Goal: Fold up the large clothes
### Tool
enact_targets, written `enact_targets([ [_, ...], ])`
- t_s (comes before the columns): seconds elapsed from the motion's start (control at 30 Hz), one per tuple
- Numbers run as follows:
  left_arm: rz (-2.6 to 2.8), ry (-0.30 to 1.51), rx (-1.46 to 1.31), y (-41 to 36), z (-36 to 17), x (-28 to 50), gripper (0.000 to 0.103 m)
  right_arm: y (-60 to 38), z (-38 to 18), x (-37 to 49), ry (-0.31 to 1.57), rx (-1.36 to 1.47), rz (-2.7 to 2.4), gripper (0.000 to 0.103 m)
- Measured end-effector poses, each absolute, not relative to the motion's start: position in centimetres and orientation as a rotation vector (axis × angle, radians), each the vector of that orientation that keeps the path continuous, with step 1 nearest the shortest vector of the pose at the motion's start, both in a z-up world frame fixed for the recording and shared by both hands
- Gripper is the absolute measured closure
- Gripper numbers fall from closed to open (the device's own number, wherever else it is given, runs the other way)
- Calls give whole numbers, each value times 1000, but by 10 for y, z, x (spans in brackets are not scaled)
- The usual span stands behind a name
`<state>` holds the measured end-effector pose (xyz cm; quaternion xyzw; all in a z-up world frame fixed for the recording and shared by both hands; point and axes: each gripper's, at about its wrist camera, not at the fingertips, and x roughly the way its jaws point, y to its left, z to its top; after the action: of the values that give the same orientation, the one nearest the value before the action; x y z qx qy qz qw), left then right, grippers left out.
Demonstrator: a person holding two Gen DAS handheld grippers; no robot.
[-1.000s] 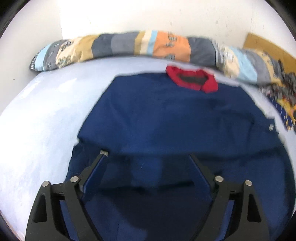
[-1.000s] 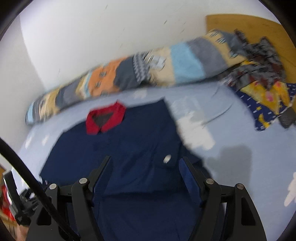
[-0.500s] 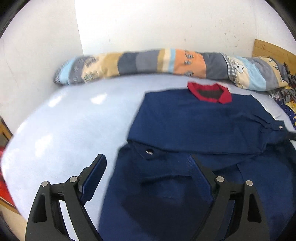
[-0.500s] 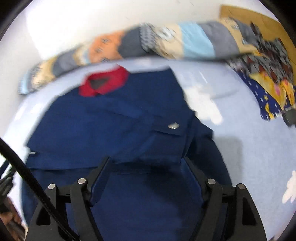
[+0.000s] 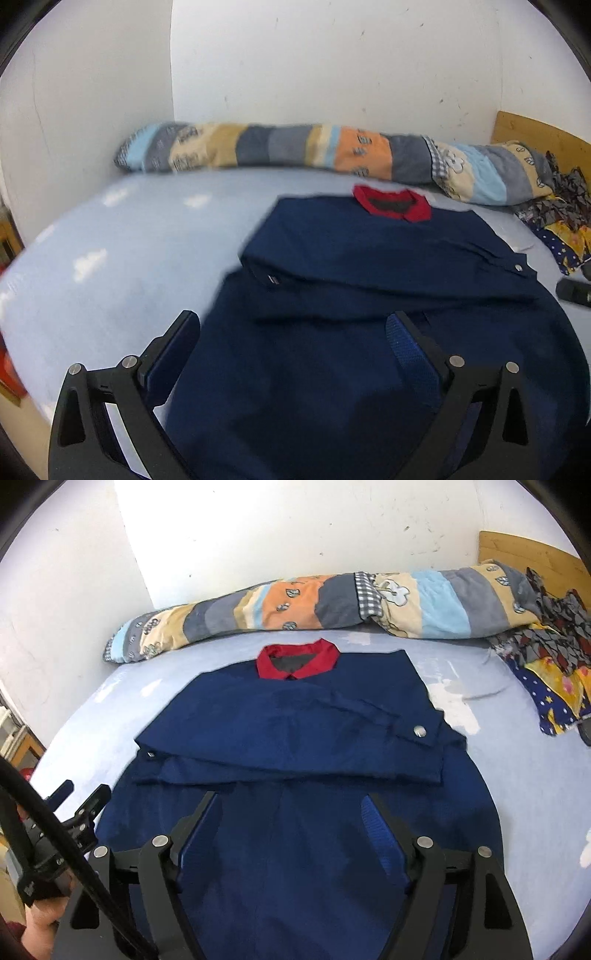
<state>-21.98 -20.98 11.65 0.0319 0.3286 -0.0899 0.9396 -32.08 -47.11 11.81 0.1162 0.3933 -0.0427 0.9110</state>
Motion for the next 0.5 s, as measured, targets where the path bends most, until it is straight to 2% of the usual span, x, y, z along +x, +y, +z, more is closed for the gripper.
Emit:
enact_targets([
  [0.13, -180, 668, 134, -226, 107, -221, 2, -473, 101, -327, 861, 247, -91, 21],
  [0.5, -206, 608, 205, -240, 112, -232, 2, -475, 99, -324, 861, 237, -108, 21],
])
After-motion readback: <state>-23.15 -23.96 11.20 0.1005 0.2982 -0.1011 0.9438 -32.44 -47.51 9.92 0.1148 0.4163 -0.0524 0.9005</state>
